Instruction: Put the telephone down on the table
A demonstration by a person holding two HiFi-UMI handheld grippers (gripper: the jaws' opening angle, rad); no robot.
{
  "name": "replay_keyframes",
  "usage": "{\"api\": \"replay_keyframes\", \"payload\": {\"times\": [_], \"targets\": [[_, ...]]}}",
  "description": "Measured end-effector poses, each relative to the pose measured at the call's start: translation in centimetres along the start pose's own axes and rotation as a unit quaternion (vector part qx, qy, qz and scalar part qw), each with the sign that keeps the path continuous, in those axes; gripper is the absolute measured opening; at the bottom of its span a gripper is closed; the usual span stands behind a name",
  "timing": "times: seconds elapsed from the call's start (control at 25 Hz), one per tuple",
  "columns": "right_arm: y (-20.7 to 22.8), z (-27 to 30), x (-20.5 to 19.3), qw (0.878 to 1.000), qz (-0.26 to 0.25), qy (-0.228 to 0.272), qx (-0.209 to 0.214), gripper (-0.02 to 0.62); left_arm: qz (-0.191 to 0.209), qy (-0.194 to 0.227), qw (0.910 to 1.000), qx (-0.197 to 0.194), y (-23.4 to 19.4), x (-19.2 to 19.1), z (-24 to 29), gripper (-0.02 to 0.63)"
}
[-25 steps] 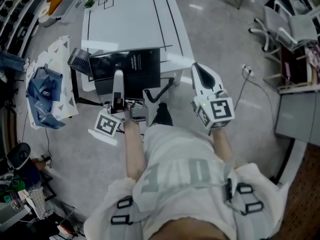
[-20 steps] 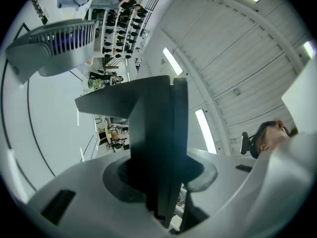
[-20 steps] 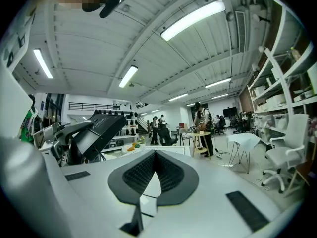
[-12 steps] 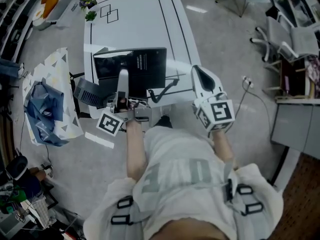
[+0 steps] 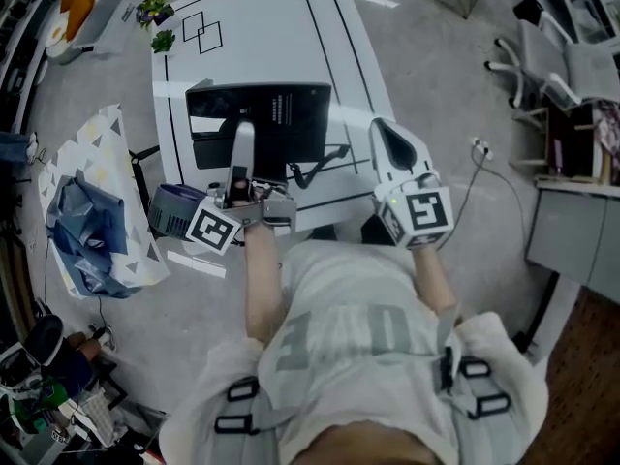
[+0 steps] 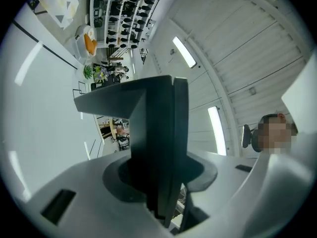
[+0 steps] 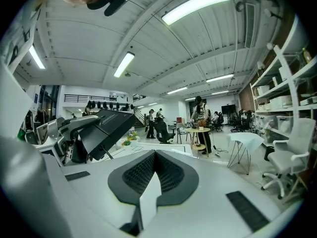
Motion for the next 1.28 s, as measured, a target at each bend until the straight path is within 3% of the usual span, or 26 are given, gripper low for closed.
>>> {"api": "replay_keyframes", "payload": {"times": [0.4, 0.6, 1.28], "targets": [[3.6, 2.9, 0.0, 0.998, 0.011, 0.01, 0.056, 0.006, 0.008, 0.049, 0.9988, -0.001, -0.4, -1.9, 1.3, 0.167], [5.2, 3.5, 0.4, 0.996, 0.007, 0.014, 0.086, 0.006, 0.033, 0.06, 0.9976, -0.002, 0.2, -3.0, 2.0, 0.167], [7.5, 4.1, 0.1, 0.995, 0.011, 0.013, 0.093, 0.007, 0.046, 0.063, 0.9969, 0.005, 0.0, -4.4, 3.5, 0.167]]}}
Point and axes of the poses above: the fingertips, and each gripper's own axes: z forward along the fingers, y to its right, x out of its top, the point moved 7 cm from there along -z, backward along the fingers, and after that the axes turned 4 degrees about -z, right-handed, at the moved point
